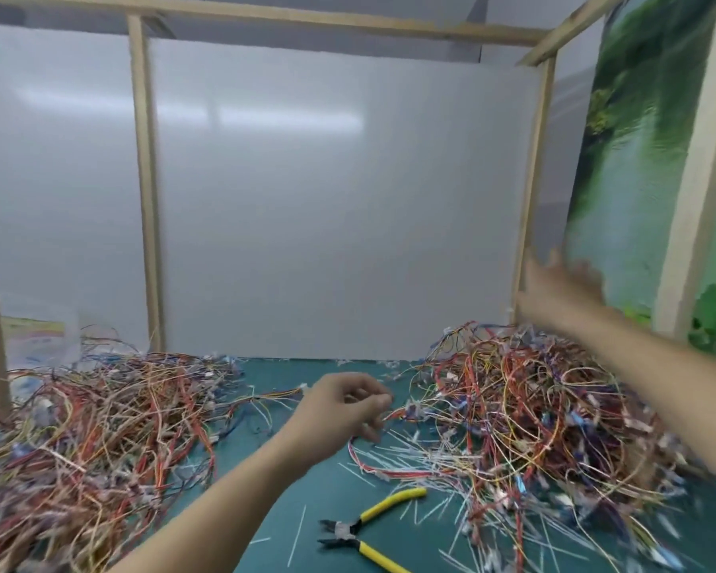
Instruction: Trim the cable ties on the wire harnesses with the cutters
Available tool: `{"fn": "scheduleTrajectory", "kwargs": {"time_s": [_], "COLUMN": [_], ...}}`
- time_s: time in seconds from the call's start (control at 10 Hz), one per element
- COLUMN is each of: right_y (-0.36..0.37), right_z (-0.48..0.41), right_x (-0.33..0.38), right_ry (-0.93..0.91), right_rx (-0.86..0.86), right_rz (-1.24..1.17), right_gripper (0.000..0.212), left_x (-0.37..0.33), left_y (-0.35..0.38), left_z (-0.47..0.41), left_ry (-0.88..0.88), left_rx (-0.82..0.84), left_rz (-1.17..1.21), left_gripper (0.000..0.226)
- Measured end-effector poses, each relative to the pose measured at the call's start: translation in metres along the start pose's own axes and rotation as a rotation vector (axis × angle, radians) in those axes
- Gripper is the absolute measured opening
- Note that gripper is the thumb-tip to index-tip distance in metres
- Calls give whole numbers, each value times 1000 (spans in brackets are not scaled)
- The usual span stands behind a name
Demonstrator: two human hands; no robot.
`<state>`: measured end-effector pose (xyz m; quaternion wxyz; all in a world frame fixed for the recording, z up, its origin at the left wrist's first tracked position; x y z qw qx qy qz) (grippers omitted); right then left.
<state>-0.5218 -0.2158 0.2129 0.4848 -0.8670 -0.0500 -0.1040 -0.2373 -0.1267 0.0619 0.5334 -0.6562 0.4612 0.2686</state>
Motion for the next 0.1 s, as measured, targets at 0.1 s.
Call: {"fn": "scheduleTrajectory", "kwargs": {"time_s": [0.1], "right_y": [24], "right_z": [76], "right_x": [71], "right_ry": [-403], "right_rx": [195], "right_rz": [-531], "right_gripper": [27], "left_x": [26], "left_y": [0], "left_z": [13], "left_ry": [4], "left_rx": [3], "left_rz": [-190], "left_gripper": [11]}}
Point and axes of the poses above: each hand's wrist, its own z-axis away from the middle knuckle, its own y-axis out of the palm, x = y × z, the point moved 7 cm from there along -z, towards the middle knuckle, and after that the axes turned 11 degrees about -z, right-handed, at the moved point
